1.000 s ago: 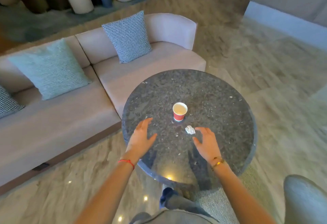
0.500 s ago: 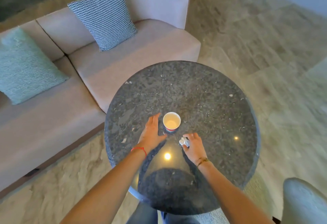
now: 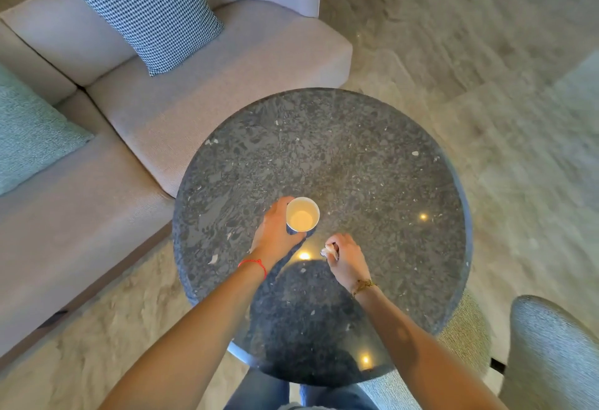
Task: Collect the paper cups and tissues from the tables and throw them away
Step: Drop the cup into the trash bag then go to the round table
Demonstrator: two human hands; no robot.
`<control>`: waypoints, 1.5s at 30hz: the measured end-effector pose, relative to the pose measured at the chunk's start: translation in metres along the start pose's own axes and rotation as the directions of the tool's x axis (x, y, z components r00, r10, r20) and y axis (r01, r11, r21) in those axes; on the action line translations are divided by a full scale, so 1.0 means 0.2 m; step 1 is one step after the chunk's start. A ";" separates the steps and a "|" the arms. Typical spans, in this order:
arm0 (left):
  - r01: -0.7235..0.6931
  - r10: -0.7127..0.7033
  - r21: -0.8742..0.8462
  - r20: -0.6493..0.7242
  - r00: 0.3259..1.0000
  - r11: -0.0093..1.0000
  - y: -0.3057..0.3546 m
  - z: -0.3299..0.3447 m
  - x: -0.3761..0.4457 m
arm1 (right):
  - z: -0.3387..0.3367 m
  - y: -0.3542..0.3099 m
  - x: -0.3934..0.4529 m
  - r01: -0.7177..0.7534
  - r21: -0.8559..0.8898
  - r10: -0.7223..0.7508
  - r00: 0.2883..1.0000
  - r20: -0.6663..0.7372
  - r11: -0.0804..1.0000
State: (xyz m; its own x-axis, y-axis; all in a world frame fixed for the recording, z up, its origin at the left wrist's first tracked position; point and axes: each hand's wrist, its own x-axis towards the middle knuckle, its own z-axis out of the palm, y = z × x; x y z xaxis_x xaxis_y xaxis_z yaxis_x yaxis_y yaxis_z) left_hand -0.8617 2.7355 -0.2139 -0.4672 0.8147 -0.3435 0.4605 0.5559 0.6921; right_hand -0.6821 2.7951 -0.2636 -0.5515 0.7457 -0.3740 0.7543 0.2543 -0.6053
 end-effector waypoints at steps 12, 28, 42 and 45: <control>-0.095 0.084 -0.093 -0.114 0.990 0.991 0.02 -0.17 -0.22 | -0.29 -0.13 -0.15 0.060 0.086 -0.031 0.951 -0.309 0.994; -0.378 0.378 -0.034 0.008 0.926 0.925 -0.19 -0.31 -1.02 | -0.04 -0.19 -1.20 -0.045 0.188 0.148 0.796 -0.587 0.981; -0.647 0.629 -0.065 0.325 0.706 0.759 -0.09 -0.14 -1.75 | 0.35 -0.17 -2.49 -0.148 0.465 0.476 0.462 -0.748 0.873; -0.729 0.697 -0.101 0.406 0.591 0.677 0.04 0.00 -1.88 | 0.39 -0.10 -2.73 -0.181 0.520 0.549 0.344 -0.762 0.835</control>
State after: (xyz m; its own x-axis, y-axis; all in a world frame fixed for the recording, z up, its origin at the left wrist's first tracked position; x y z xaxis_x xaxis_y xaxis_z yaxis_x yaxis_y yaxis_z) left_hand -0.6834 2.4337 -0.0797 0.3510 0.9361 0.0218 0.5760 -0.2342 0.7832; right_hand -0.4243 2.3348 -0.1013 0.4957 0.8653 0.0744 0.5442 -0.2427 -0.8031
